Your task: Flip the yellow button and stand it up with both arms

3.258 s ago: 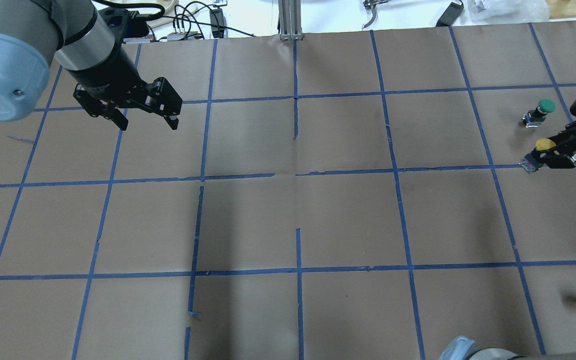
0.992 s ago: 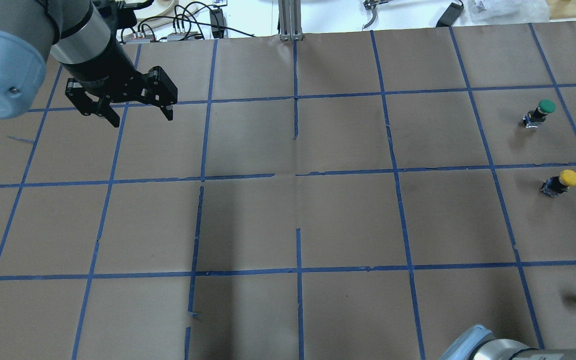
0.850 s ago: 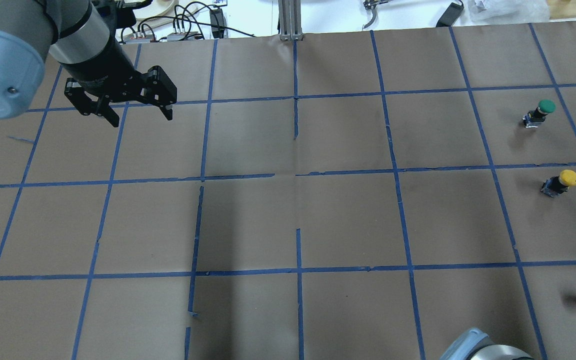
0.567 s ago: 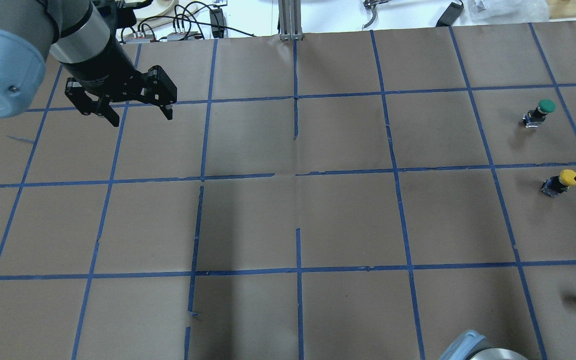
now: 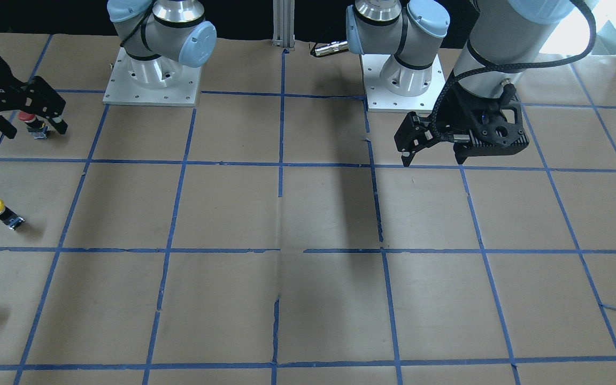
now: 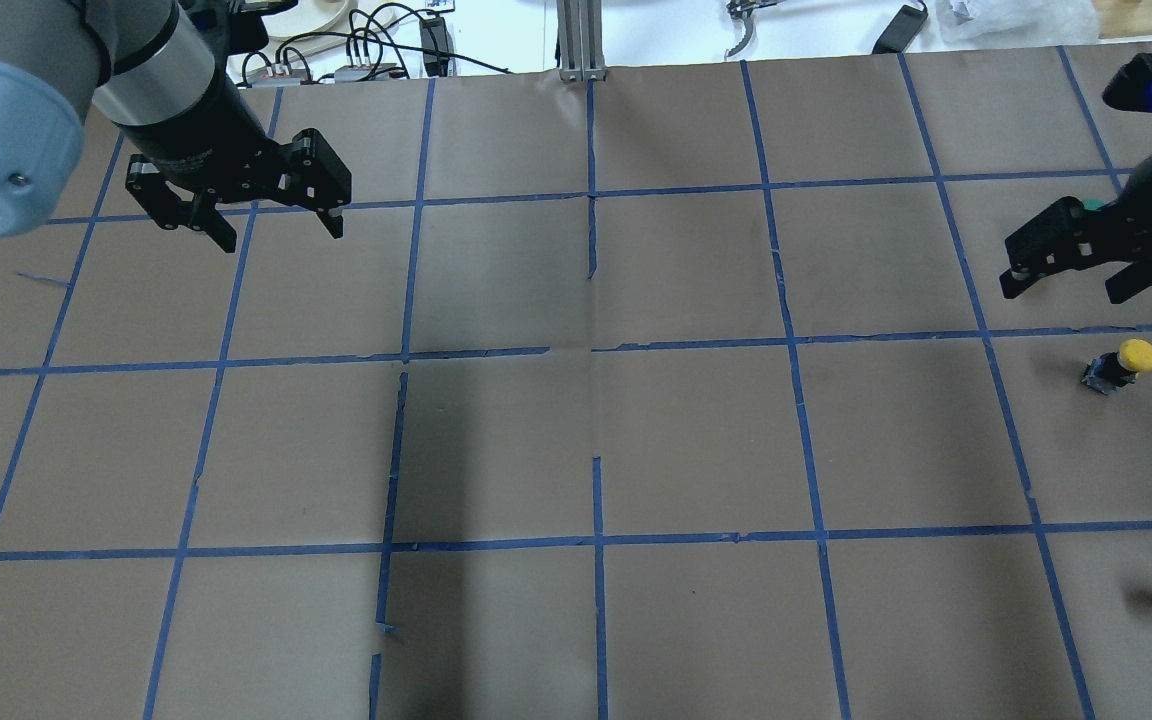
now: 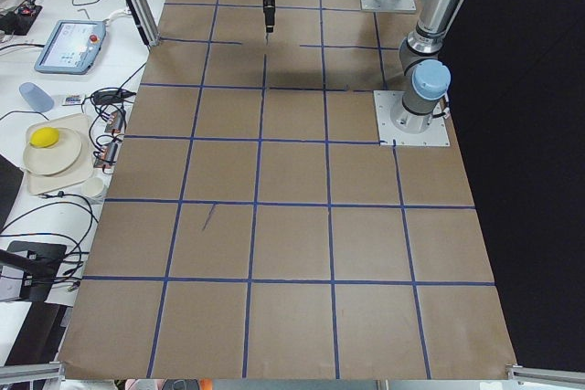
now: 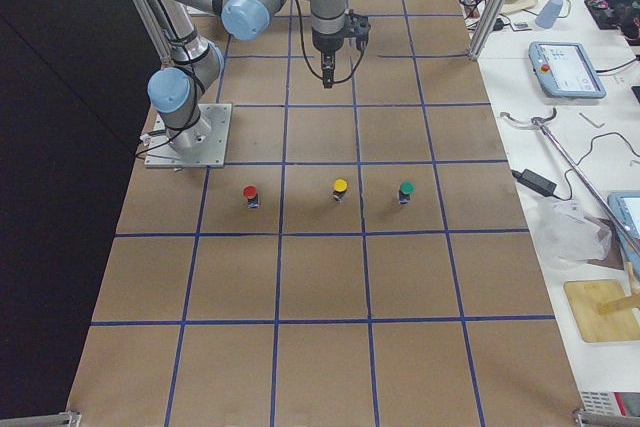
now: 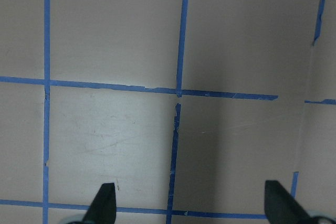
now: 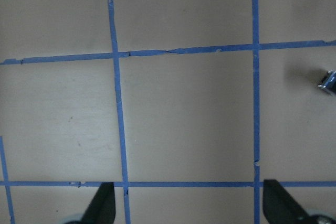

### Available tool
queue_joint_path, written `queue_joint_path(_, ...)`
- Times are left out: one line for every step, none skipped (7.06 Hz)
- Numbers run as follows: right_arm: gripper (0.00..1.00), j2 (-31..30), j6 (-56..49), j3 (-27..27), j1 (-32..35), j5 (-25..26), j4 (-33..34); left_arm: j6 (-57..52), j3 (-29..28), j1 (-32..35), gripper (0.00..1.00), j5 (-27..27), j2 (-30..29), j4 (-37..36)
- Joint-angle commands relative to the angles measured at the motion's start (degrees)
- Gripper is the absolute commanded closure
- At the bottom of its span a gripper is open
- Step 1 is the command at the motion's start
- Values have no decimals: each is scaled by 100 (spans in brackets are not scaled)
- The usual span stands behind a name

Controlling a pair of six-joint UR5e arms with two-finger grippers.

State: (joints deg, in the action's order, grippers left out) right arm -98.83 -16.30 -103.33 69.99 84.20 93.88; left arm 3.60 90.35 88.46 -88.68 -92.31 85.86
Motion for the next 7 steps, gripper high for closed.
queue_joint_path(0, 13, 1449, 242, 1117, 499, -63, 0, 0, -4, 0, 0, -15, 1)
queue_joint_path(0, 39, 2133, 504, 1496, 527, -402, 0, 0, -4, 0, 0, -24, 1)
queue_joint_path(0, 74, 2322, 751, 1656, 519, -754, 0, 0, -4, 0, 0, -24, 1)
queue_joint_path(0, 83, 2316, 979, 1693, 580, -1088, 0, 0, -4, 0, 9, -24, 1)
queue_joint_path(0, 118, 2307, 1095, 1693, 606, -1187, 0, -9, -13, 0, 9, -33, -8)
queue_joint_path(0, 119, 2315, 1070, 1693, 607, -1145, 0, -9, -4, 0, 17, -42, -8)
queue_joint_path(0, 145, 2324, 1052, 1693, 589, -1144, 0, -9, -4, 0, 26, -24, -8)
